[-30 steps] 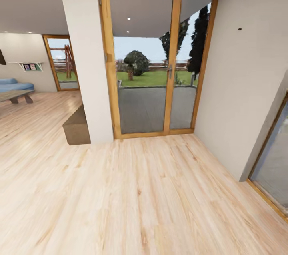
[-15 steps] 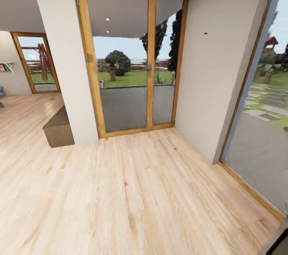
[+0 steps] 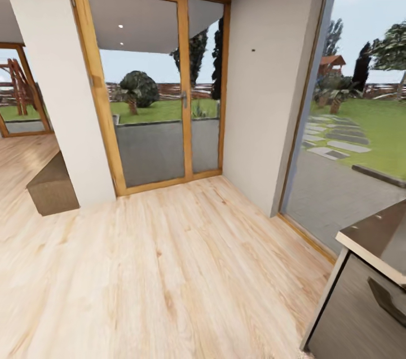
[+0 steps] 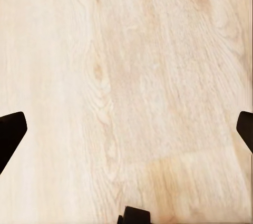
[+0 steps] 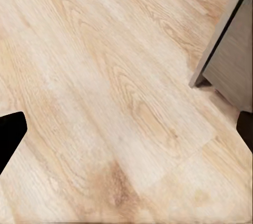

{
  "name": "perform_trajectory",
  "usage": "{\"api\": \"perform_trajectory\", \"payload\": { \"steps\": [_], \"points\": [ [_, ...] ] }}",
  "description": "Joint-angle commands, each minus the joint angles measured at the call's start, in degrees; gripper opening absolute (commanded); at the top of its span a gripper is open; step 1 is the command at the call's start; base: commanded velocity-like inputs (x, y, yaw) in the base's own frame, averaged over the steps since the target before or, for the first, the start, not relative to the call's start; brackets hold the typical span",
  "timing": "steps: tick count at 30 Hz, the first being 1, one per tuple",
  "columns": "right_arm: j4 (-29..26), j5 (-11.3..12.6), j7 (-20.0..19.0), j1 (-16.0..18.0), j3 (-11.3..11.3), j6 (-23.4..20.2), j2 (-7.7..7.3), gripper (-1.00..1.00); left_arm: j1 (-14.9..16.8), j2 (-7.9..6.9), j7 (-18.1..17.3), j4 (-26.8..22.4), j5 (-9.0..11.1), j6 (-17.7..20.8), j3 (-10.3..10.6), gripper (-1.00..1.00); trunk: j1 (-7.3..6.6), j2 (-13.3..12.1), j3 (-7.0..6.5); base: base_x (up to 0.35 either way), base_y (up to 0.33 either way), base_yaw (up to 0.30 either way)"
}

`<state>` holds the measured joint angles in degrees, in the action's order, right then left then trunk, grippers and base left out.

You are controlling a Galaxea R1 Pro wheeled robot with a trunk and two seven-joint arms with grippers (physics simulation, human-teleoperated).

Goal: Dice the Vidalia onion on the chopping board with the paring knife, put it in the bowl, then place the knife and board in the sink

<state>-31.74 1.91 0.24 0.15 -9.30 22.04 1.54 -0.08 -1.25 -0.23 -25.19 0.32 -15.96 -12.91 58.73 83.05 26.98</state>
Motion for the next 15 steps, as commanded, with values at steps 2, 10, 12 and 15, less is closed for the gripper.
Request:
{"api": "perform_trajectory", "payload": {
  "steps": [2, 10, 12, 15],
  "points": [
    [-0.02, 0.2, -0.06, 0.02, -0.11, 0.13, 0.04, 1.0, -0.01, 0.02, -0.03, -0.03, 0.03, -0.12, -0.09, 1.0, -0.01, 0.03, 0.04, -0.035, 0.0, -0.275],
    [0.01, 0.2, -0.06, 0.02, -0.11, 0.13, 0.04, 1.0, -0.01, -0.04, -0.03, -0.03, 0.03, -0.13, -0.09, 1.0, -0.01, 0.03, 0.04, -0.009, 0.0, -0.275],
    [-0.02, 0.2, -0.06, 0.02, -0.11, 0.12, 0.04, 1.0, -0.01, -0.03, 0.0, -0.03, 0.03, -0.14, -0.09, 1.0, -0.01, 0.03, 0.04, -0.001, 0.0, -0.274],
    [0.0, 0.2, -0.06, 0.02, -0.11, 0.11, 0.04, 1.0, -0.01, -0.03, -0.02, -0.03, 0.03, -0.13, -0.09, 1.0, -0.01, 0.03, 0.04, -0.001, 0.0, -0.275]
  ]
}}
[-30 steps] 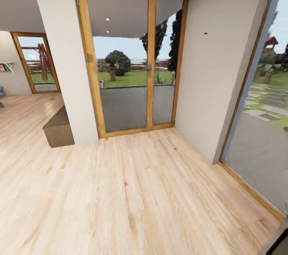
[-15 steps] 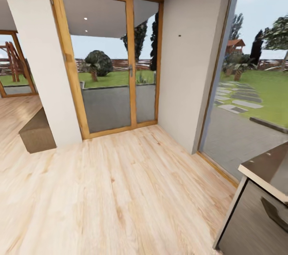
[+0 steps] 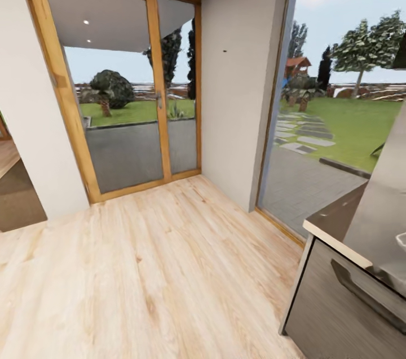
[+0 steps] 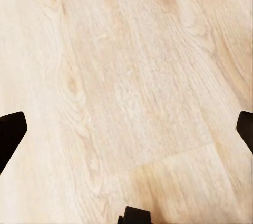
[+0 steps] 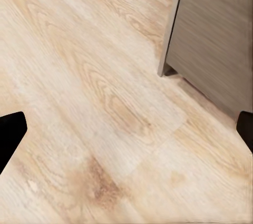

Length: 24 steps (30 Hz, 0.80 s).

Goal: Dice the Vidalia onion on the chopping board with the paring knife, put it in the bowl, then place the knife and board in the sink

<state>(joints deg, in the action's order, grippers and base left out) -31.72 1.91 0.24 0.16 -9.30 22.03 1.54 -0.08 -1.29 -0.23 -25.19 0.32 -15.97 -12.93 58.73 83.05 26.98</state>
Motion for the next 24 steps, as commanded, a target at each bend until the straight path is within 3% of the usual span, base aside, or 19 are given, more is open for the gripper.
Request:
{"api": "perform_trajectory", "payload": {
  "steps": [1, 24],
  "points": [
    [-0.01, 0.2, -0.06, 0.02, -0.11, 0.12, 0.04, 1.0, -0.01, 0.01, -0.03, -0.03, 0.03, -0.12, -0.06, 1.0, 0.0, 0.03, 0.04, 0.0, 0.0, -0.274],
    [-0.01, 0.2, -0.06, 0.01, -0.11, 0.14, 0.04, 1.0, -0.01, -0.03, -0.02, -0.03, 0.03, -0.13, -0.08, 1.0, 0.0, 0.03, 0.04, 0.0, 0.0, -0.275]
  ]
}}
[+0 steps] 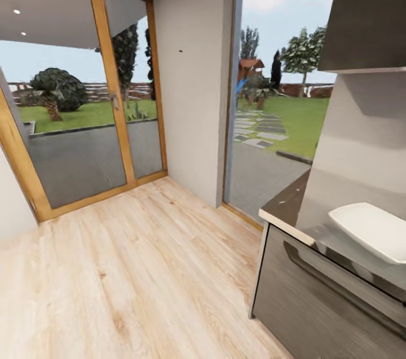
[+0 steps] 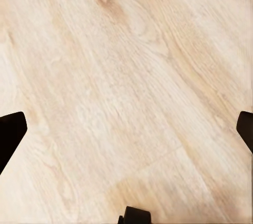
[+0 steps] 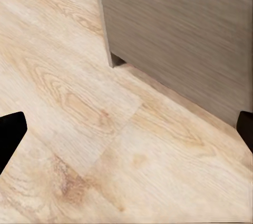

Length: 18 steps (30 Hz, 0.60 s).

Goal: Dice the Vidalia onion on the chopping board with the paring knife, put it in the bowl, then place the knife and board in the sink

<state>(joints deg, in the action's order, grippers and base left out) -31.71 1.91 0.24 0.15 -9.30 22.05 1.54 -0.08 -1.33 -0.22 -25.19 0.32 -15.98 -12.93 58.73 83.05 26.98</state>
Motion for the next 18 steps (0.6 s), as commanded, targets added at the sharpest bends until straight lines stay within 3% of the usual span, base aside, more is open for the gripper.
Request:
{"api": "perform_trajectory", "payload": {
  "steps": [1, 18],
  "points": [
    [-0.02, 0.2, -0.06, 0.0, -0.11, 0.11, 0.04, 1.0, -0.01, 0.01, -0.02, -0.03, 0.03, -0.12, -0.08, 1.0, 0.0, 0.03, 0.04, 0.0, 0.0, -0.274],
    [-0.02, 0.2, -0.06, 0.02, -0.11, 0.1, 0.04, 1.0, -0.01, 0.01, -0.04, -0.03, 0.03, -0.14, -0.07, 1.0, 0.0, 0.03, 0.04, 0.0, 0.0, -0.275]
  ]
}}
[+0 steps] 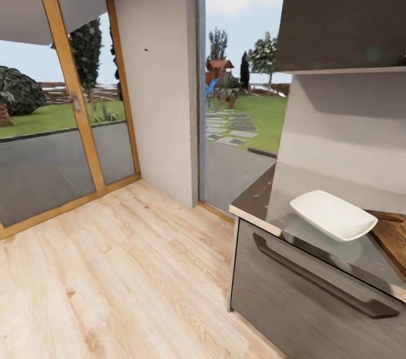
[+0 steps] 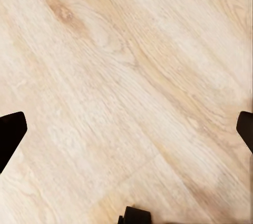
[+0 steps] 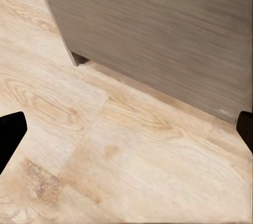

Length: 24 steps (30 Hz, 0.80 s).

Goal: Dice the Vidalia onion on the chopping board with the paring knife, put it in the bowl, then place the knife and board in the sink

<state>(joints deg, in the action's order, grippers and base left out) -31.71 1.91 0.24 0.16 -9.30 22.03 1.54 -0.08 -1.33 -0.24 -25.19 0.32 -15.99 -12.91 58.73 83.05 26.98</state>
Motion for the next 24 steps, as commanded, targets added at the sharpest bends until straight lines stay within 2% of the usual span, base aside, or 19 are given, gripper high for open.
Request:
{"api": "perform_trajectory", "payload": {
  "steps": [1, 24],
  "points": [
    [-0.02, 0.2, -0.06, 0.0, -0.11, 0.12, 0.04, 1.0, -0.01, 0.01, -0.03, -0.03, 0.03, -0.15, -0.07, 1.0, 0.0, 0.03, 0.04, 0.0, 0.0, -0.275],
    [-0.02, 0.2, -0.03, 0.01, -0.11, 0.17, 0.04, 1.0, -0.01, 0.01, -0.02, -0.03, 0.03, -0.17, -0.05, 1.0, 0.0, 0.03, 0.04, 0.0, 0.0, -0.275]
  ]
}}
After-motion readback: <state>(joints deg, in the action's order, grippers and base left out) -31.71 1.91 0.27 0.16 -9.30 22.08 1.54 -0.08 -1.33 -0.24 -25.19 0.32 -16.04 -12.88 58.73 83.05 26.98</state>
